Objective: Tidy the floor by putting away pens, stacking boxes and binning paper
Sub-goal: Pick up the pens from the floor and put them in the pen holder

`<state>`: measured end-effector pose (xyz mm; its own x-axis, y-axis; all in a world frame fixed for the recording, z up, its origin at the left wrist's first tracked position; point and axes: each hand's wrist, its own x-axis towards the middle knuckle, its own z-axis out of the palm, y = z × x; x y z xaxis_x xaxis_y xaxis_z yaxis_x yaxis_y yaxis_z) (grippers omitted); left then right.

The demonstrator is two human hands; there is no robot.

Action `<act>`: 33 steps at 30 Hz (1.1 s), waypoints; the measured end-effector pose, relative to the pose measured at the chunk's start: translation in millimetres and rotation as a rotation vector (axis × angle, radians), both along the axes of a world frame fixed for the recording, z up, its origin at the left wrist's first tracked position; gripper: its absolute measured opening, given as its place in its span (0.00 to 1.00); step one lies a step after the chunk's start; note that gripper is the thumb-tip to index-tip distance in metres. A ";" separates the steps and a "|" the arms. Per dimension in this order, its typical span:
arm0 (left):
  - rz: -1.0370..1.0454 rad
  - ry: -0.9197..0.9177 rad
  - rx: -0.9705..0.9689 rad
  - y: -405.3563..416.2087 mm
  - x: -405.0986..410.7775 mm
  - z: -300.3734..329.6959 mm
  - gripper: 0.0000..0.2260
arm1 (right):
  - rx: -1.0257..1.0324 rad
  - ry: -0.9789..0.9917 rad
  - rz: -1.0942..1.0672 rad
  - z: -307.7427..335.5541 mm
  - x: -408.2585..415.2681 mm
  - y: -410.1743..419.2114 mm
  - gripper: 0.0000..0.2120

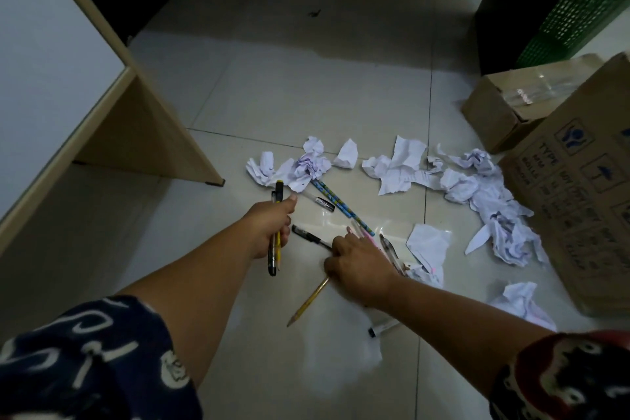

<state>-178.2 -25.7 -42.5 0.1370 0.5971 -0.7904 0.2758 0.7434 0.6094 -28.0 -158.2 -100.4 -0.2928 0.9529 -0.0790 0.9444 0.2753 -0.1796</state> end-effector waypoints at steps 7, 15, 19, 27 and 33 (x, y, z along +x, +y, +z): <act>-0.055 -0.043 0.005 -6.4 4.4 1.3 0.17 | 0.167 0.006 -0.003 30.7 26.4 26.1 0.05; -0.181 -0.087 -0.024 -22.3 21.8 9.0 0.20 | 0.024 0.332 -0.200 65.8 36.6 58.7 0.08; -0.222 -0.133 -0.067 -21.7 25.8 10.1 0.21 | -0.077 0.602 -0.422 64.3 30.0 62.9 0.10; -0.030 -0.148 0.016 -11.8 22.0 -0.6 0.23 | -0.207 0.321 -0.535 35.6 24.3 46.4 0.12; 0.117 -0.118 0.058 -3.5 17.6 -14.6 0.10 | -0.248 0.053 -0.313 23.3 7.5 26.7 0.10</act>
<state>-160.6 -29.1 -57.1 0.1535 0.6589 -0.7364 0.1135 0.7286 0.6755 -20.6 -131.5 -77.2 -0.0010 0.9505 -0.3106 0.9635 -0.0823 -0.2549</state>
